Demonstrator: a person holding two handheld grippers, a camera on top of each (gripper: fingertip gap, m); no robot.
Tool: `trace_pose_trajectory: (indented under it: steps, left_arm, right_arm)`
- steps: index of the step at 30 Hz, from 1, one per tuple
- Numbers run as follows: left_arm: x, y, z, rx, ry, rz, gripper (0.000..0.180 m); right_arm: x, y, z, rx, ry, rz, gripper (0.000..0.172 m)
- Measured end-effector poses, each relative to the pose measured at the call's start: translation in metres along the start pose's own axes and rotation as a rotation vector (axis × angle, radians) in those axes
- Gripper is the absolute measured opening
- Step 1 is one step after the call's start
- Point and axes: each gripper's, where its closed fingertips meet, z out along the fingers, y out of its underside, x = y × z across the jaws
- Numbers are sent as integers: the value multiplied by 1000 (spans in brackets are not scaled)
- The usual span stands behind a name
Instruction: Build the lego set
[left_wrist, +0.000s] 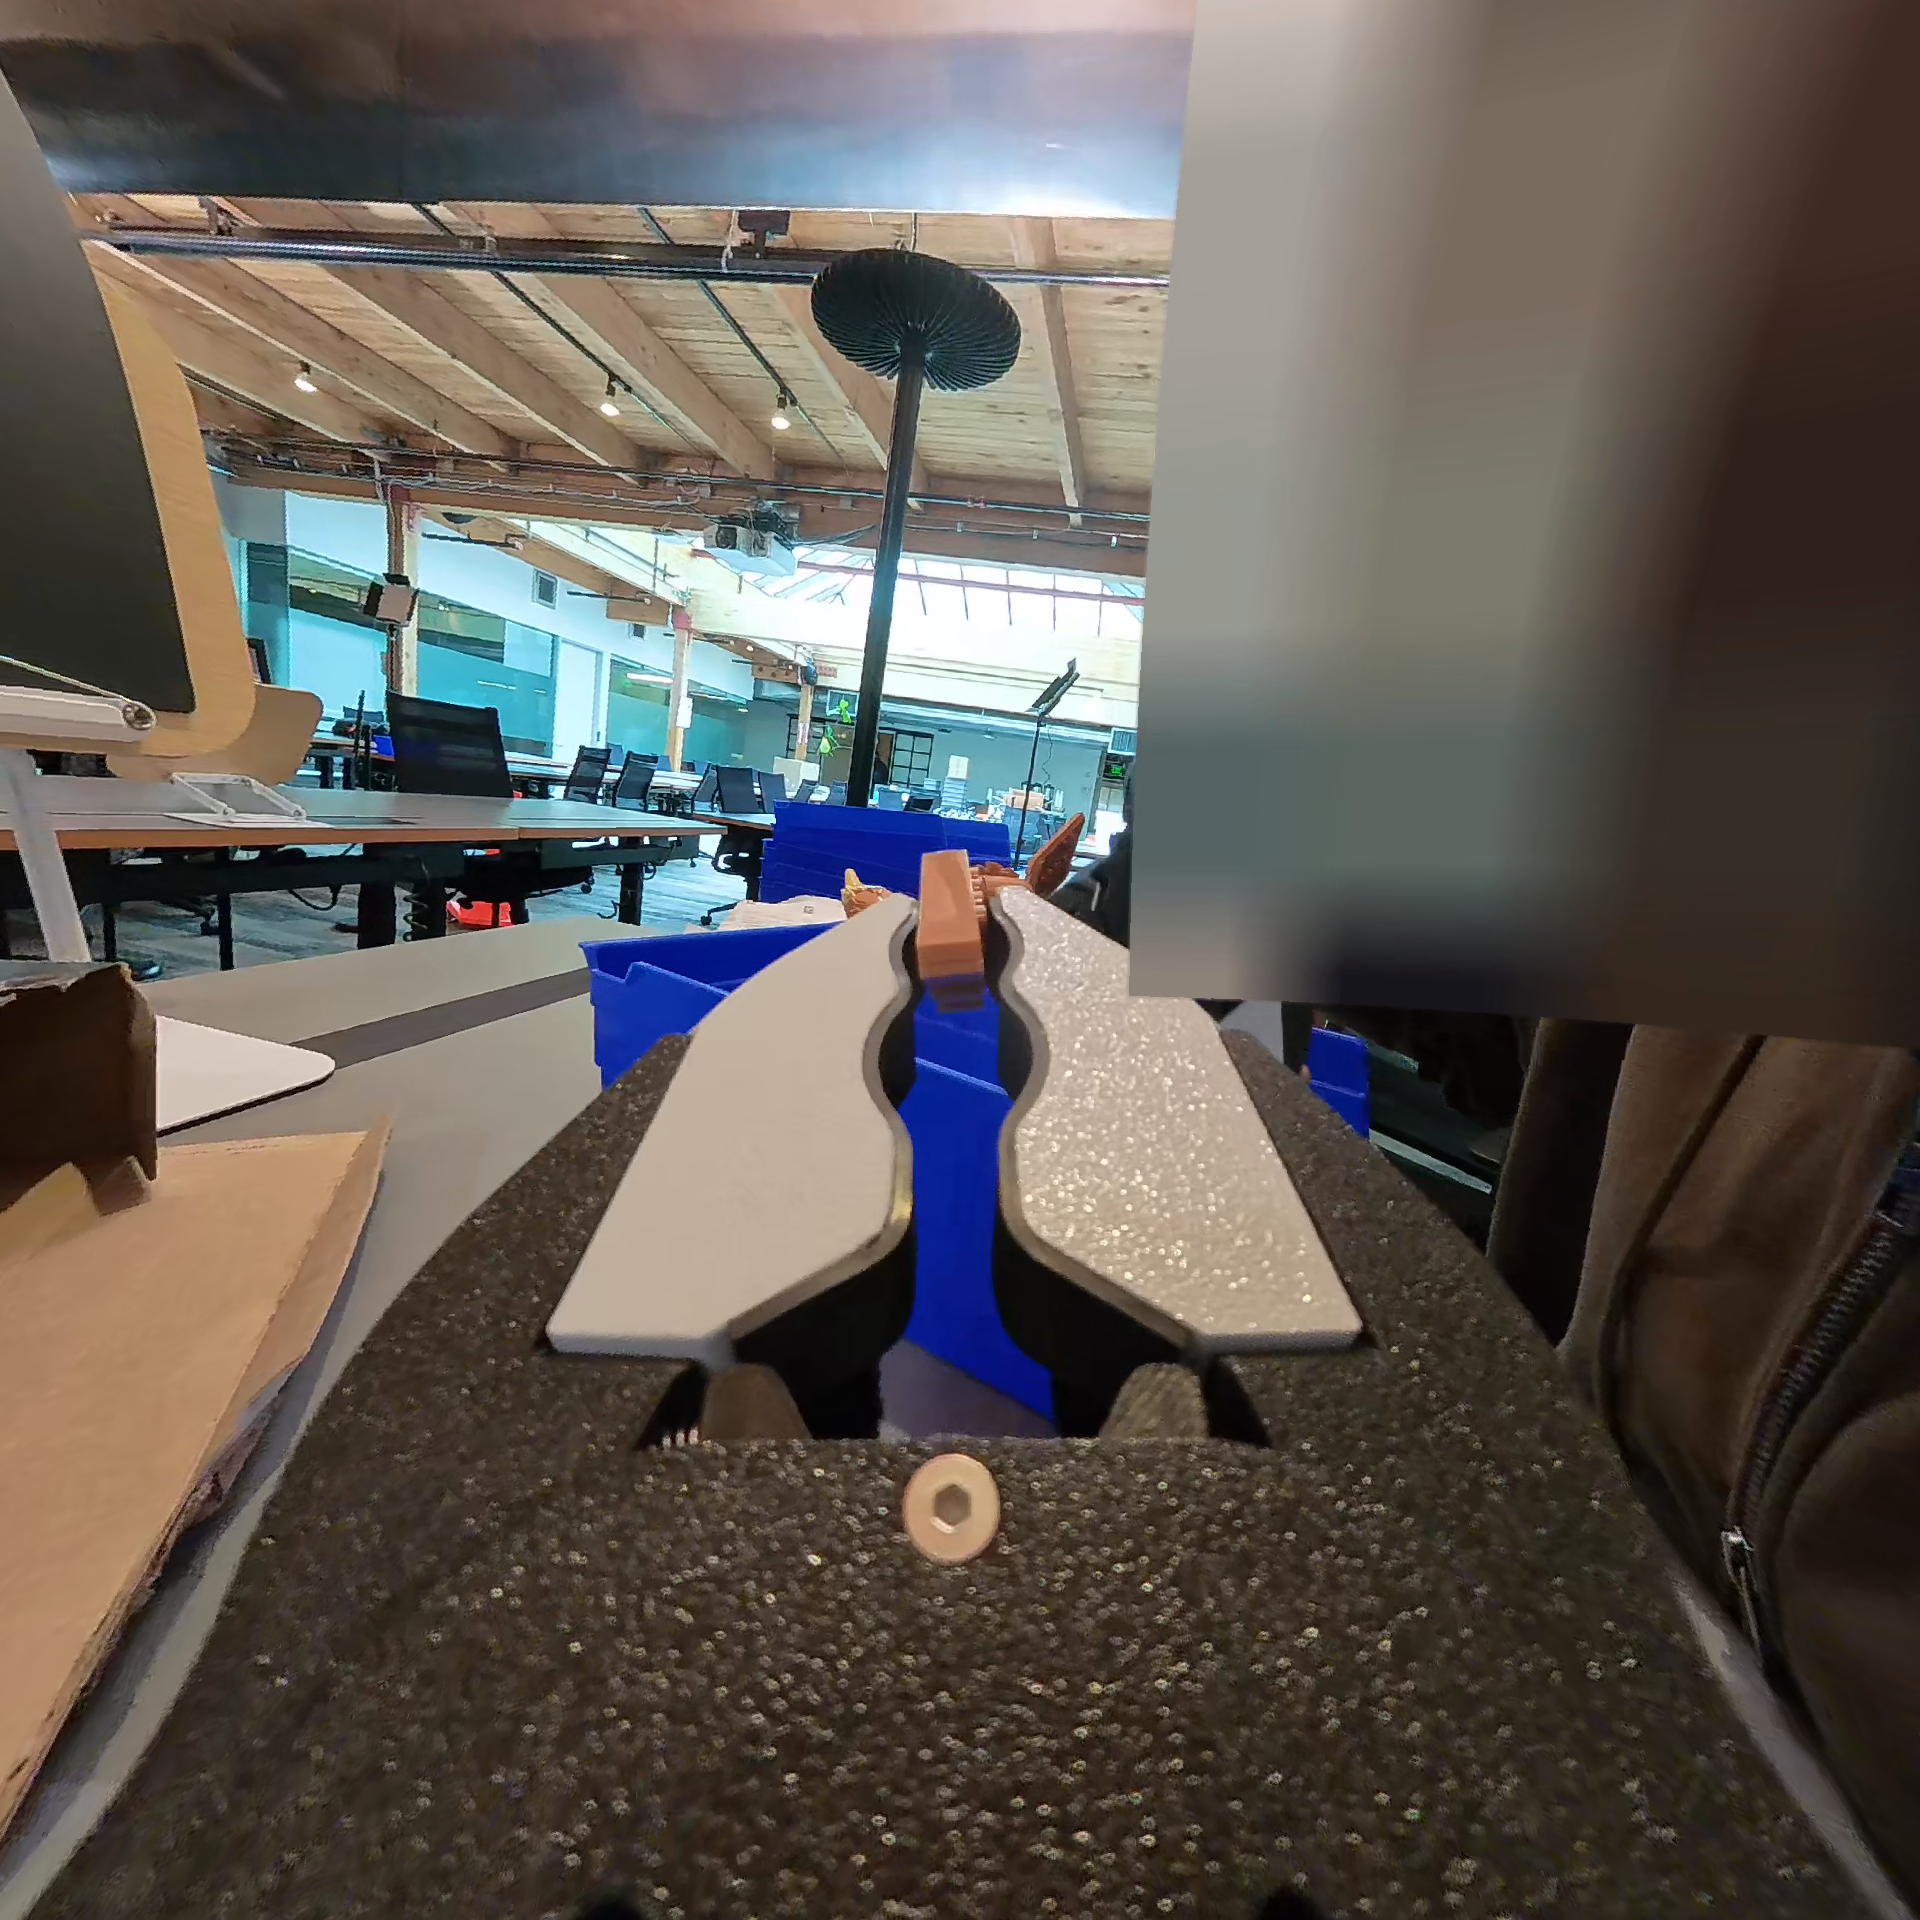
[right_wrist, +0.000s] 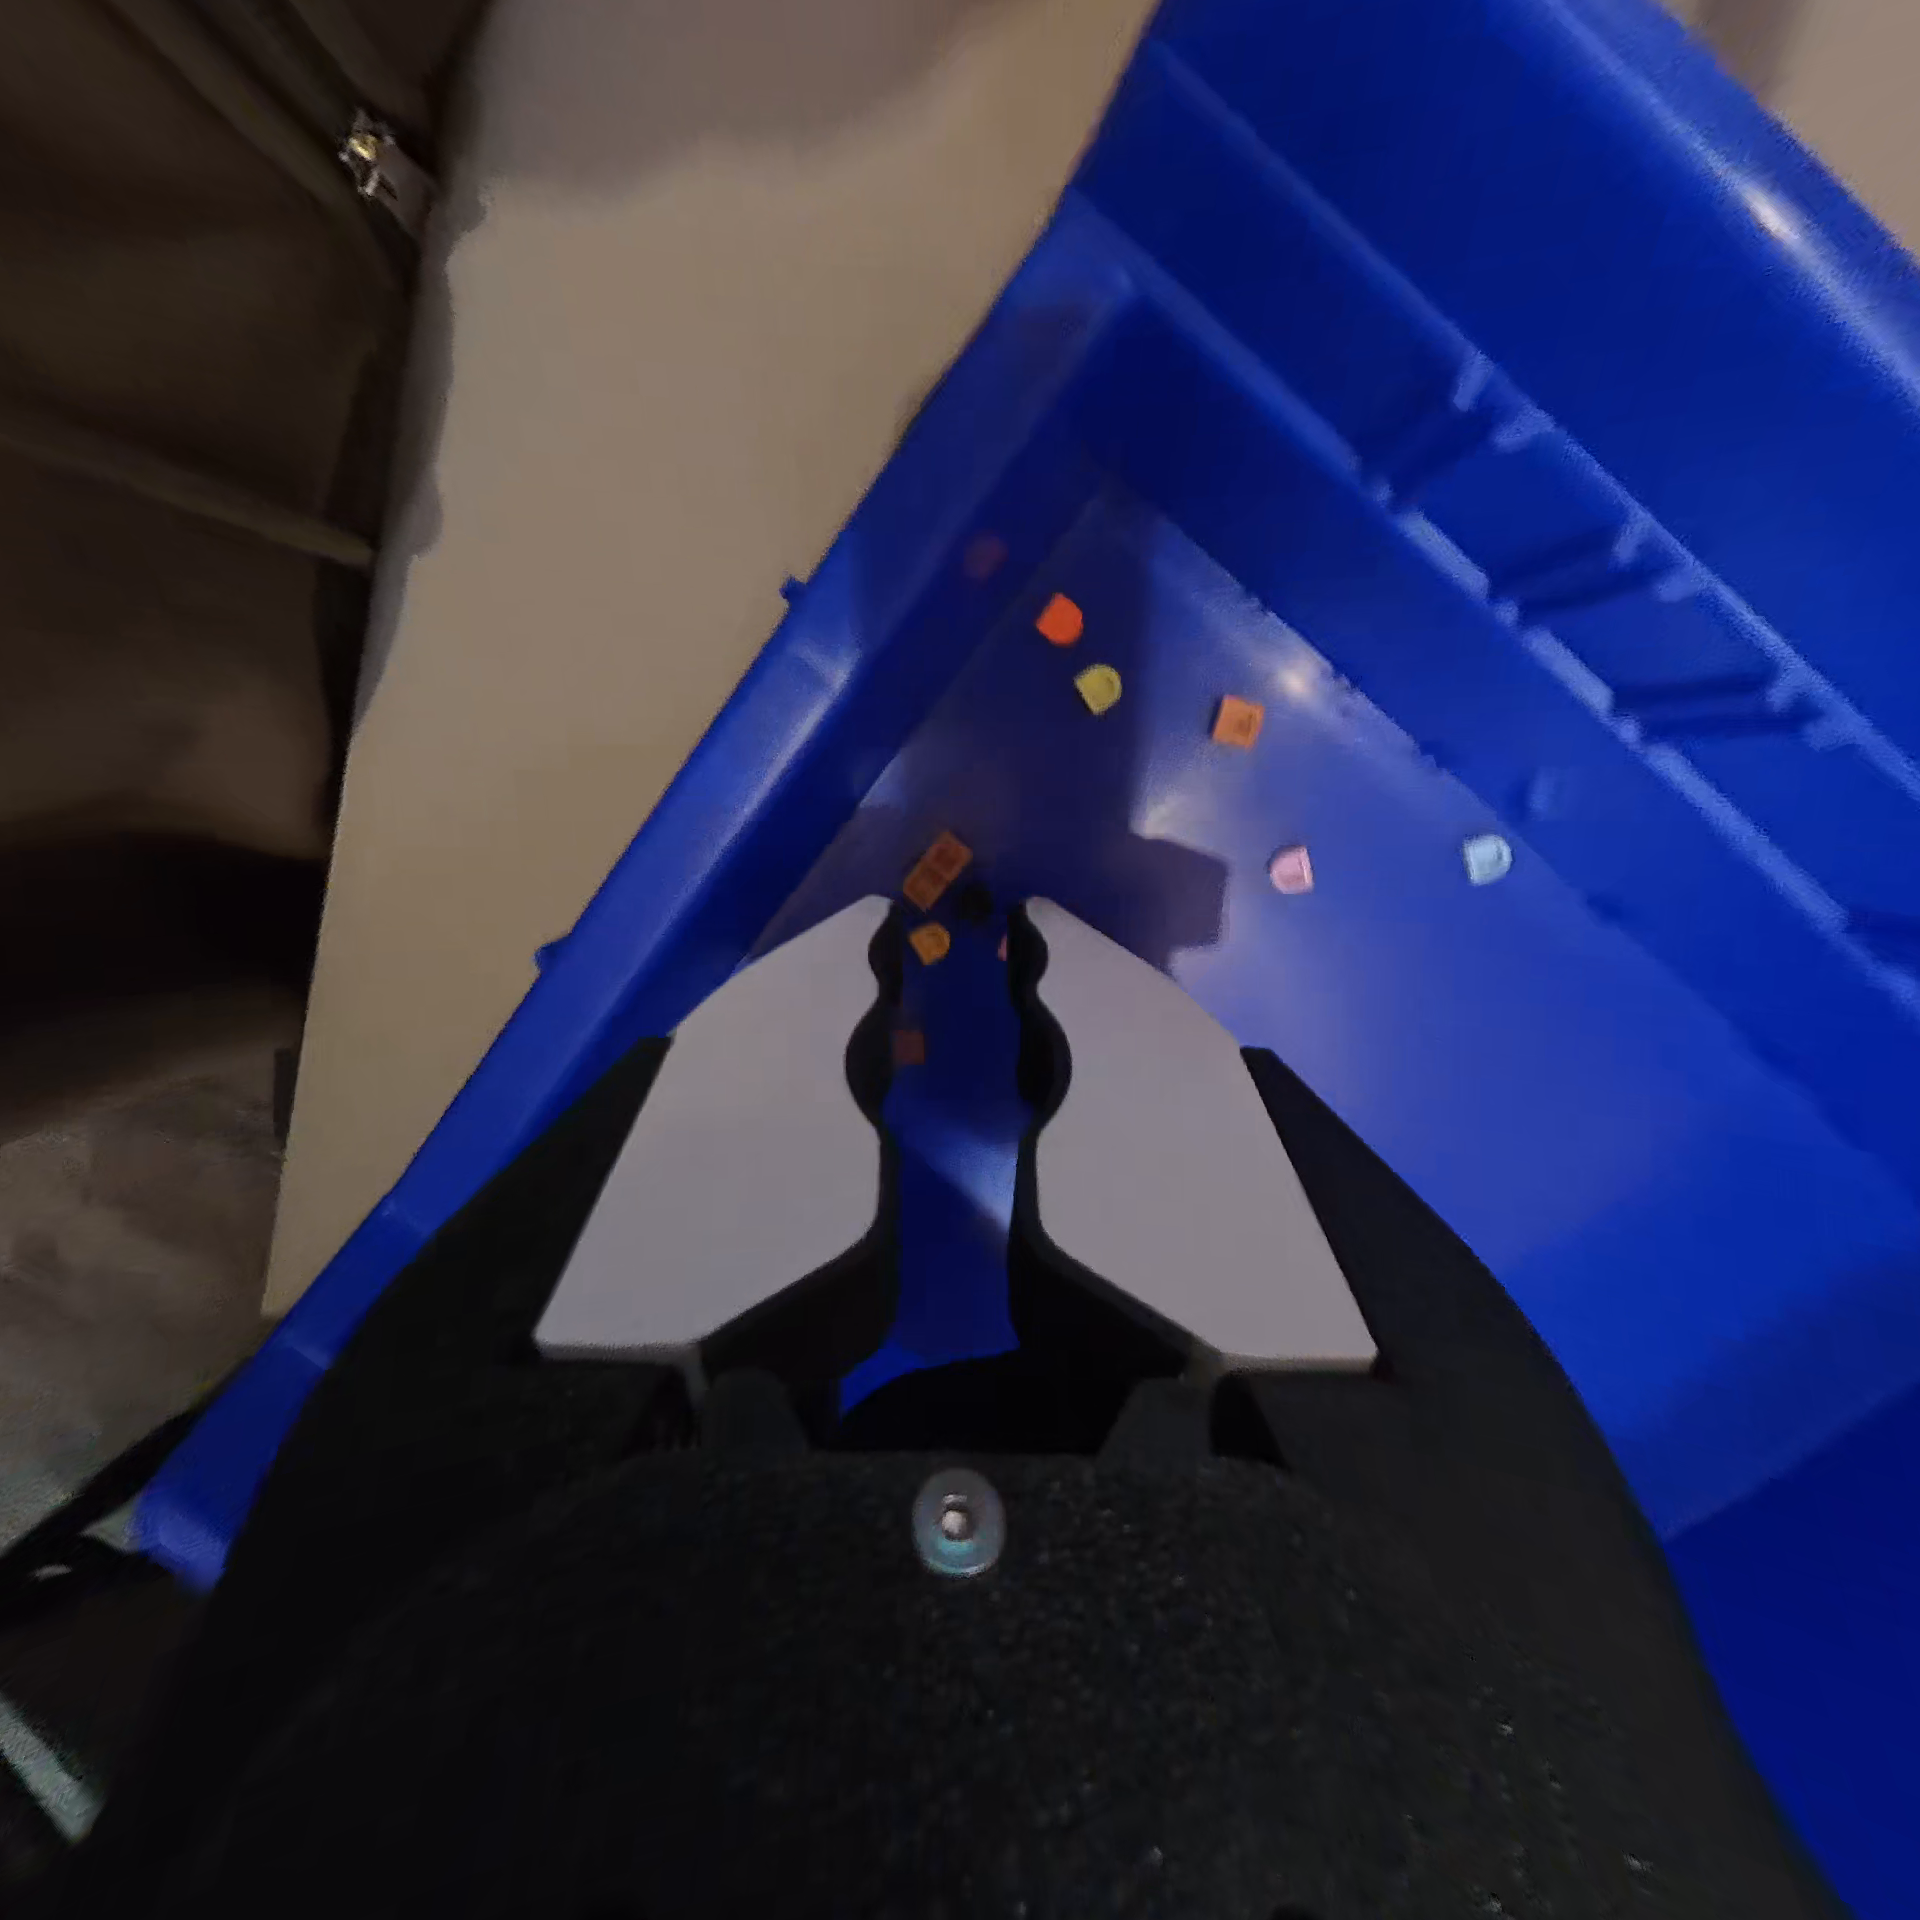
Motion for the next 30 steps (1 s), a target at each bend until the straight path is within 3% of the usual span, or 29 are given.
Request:
trace_pose_trajectory:
  steps: [8, 19, 22, 26, 30]
  left_arm:
    - [6, -4, -1, -10, 3, 43, 10]
    - [14, -6, 1, -19, 14, 77, 10]
    - [14, -6, 2, -28, 9, 92, 10]
    - [16, -6, 1, -43, 1, 127, 10]
    - [19, -6, 2, -51, -9, 154, 9]
  right_arm:
    - [0, 4, 27, -26, -19, -100, 16]
    - [-2, 9, 27, -52, 8, -84, 4]
    - [11, 11, 11, -42, 116, -39, 4]
    - [24, -3, -38, 117, 341, 122, 4]
    - [-12, -28, -61, 249, 452, 169, 4]
